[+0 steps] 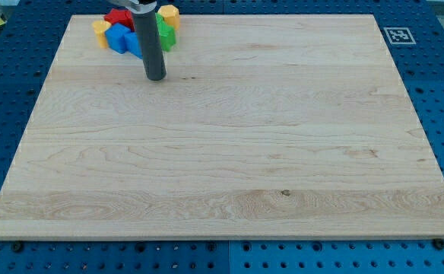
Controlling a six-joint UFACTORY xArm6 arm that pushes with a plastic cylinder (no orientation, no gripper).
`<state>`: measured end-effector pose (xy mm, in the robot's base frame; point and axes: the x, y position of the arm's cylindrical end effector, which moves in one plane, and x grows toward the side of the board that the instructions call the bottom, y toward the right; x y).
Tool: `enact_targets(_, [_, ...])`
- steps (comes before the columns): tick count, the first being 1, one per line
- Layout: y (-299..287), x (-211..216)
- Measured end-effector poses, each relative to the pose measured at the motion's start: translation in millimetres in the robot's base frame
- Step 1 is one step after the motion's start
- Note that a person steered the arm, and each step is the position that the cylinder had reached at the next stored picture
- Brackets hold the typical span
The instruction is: Move your arm towards bottom
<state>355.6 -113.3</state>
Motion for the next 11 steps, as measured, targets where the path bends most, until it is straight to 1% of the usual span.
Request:
enact_targets(1, [6,51])
enact_targets(2, [6,81])
enact_targets(11, [7,83])
